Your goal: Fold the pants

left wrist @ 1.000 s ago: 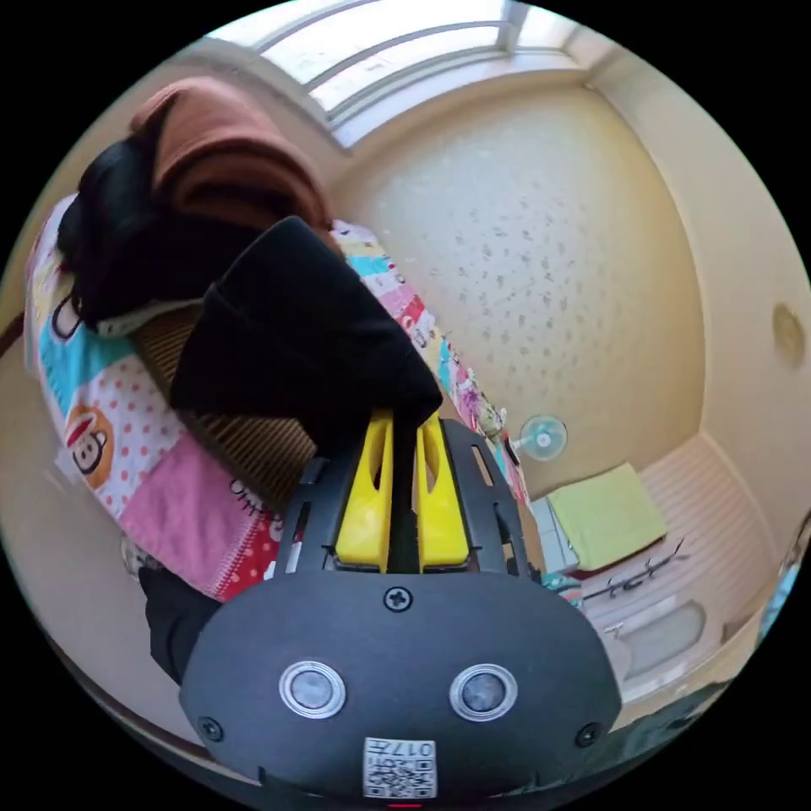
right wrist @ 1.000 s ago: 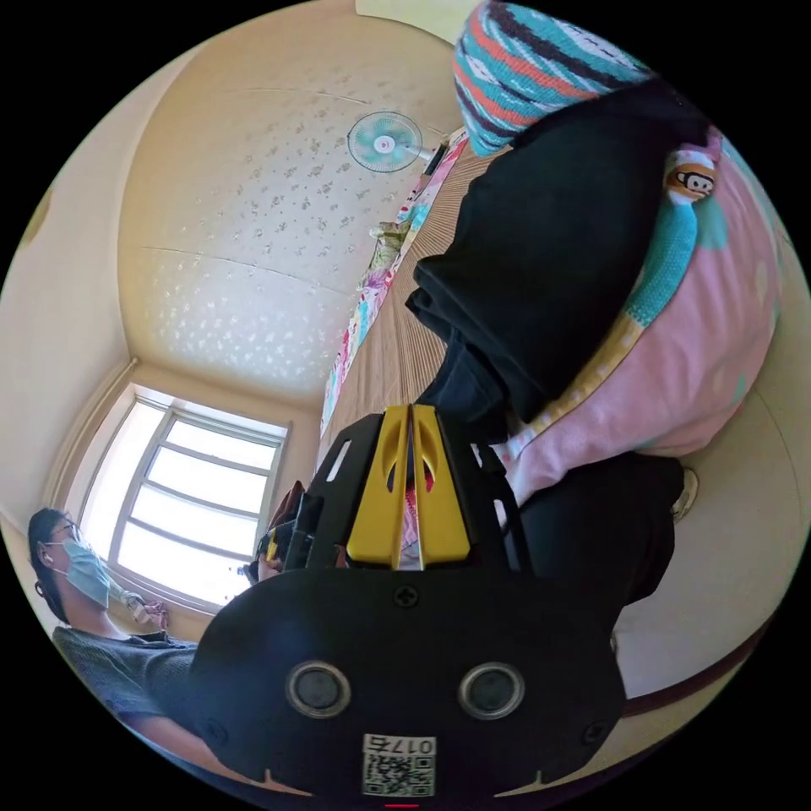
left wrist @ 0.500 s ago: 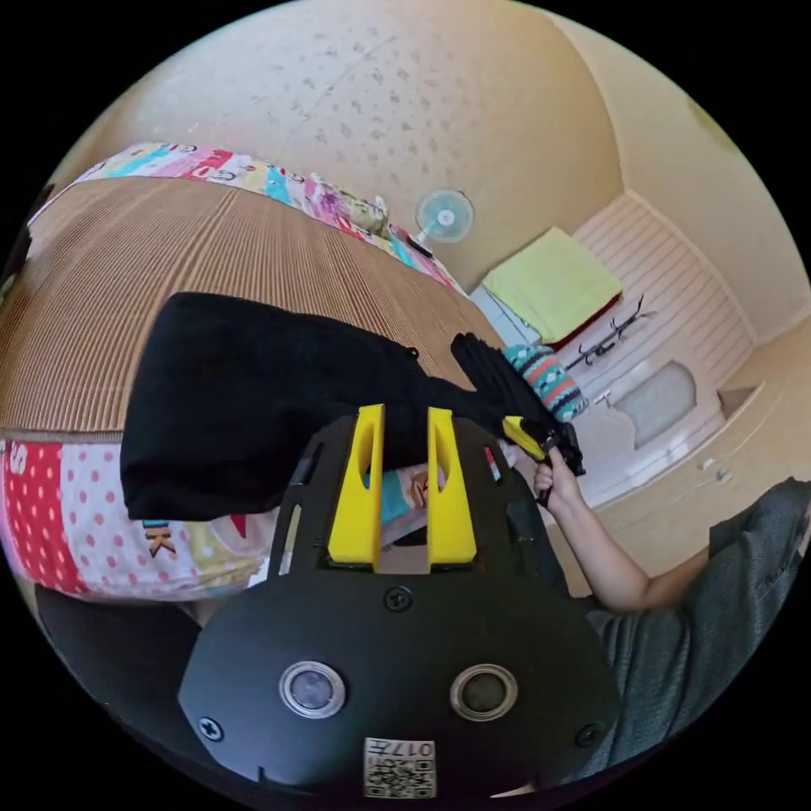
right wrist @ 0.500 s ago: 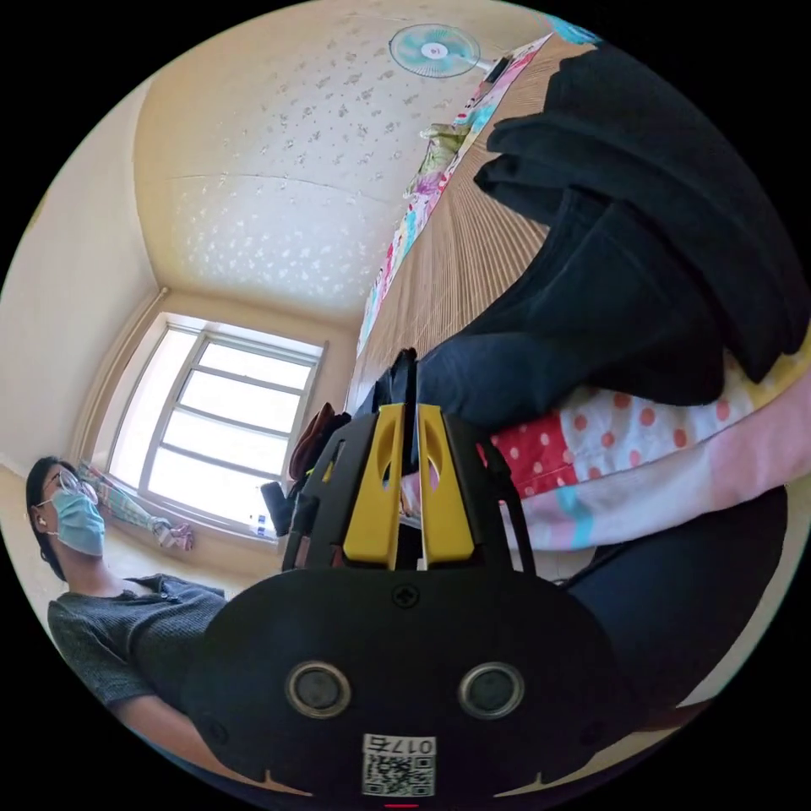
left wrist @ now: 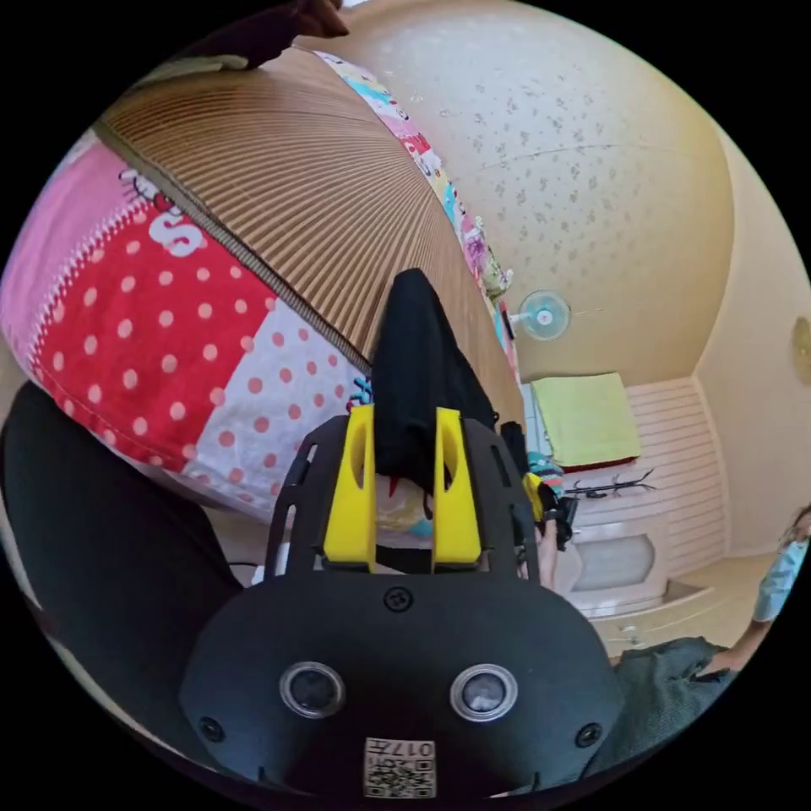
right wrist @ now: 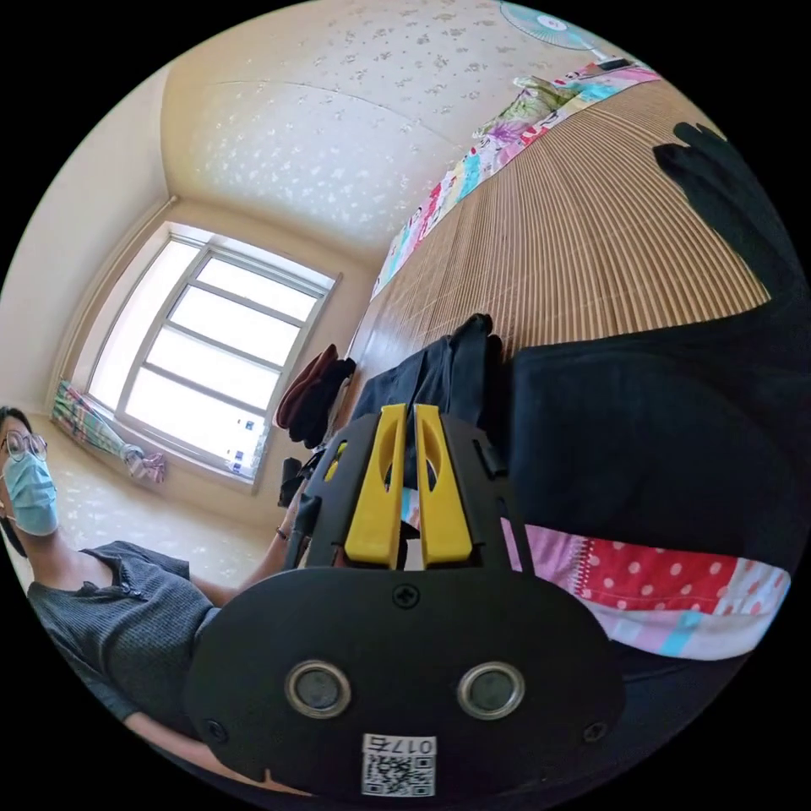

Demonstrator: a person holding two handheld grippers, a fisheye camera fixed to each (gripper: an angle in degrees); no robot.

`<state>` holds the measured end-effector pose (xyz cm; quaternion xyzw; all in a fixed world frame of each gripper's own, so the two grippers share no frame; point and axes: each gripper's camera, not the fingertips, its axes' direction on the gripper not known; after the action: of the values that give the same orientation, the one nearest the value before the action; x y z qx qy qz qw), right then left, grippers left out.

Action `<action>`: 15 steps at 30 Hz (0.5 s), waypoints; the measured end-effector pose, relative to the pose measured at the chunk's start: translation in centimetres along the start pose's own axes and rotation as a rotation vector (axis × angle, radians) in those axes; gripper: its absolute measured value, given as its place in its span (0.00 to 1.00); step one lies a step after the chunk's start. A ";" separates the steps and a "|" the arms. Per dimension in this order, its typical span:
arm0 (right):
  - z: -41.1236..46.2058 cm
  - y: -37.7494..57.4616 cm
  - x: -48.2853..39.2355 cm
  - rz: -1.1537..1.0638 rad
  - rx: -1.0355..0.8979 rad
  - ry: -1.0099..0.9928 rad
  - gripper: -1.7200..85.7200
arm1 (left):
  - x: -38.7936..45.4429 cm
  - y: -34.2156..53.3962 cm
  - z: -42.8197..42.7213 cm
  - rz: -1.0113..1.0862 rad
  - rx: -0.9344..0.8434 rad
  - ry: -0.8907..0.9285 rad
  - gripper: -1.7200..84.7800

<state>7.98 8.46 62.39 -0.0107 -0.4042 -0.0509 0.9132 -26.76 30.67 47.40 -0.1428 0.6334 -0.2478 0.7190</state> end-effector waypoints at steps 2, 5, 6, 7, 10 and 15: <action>1.6 -0.9 -1.1 0.001 -0.021 0.114 0.03 | -1.7 -0.2 -0.8 -0.025 -0.020 0.245 0.09; 4.7 -1.7 -1.5 0.016 -0.098 0.279 0.03 | -1.1 -0.4 -2.7 0.042 0.018 0.534 0.08; 5.7 -1.9 -1.5 0.010 -0.137 0.269 0.03 | -0.4 -0.4 -3.3 0.080 0.033 0.557 0.08; 7.6 -2.2 -1.5 0.009 -0.216 0.233 0.03 | 1.5 -0.5 -4.6 0.172 0.057 0.583 0.08; 10.9 -2.6 -2.7 -0.032 -0.279 0.089 0.03 | 7.3 -0.6 -7.2 0.403 0.087 0.599 0.08; 15.0 -4.2 -5.1 -0.116 -0.408 -0.082 0.03 | 16.8 0.2 -3.5 0.633 -0.048 0.665 0.08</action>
<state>-6.92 5.67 68.61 -0.1740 -0.4223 -0.1835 0.8705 -28.90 22.17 32.61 0.1284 0.8477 -0.0338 0.5135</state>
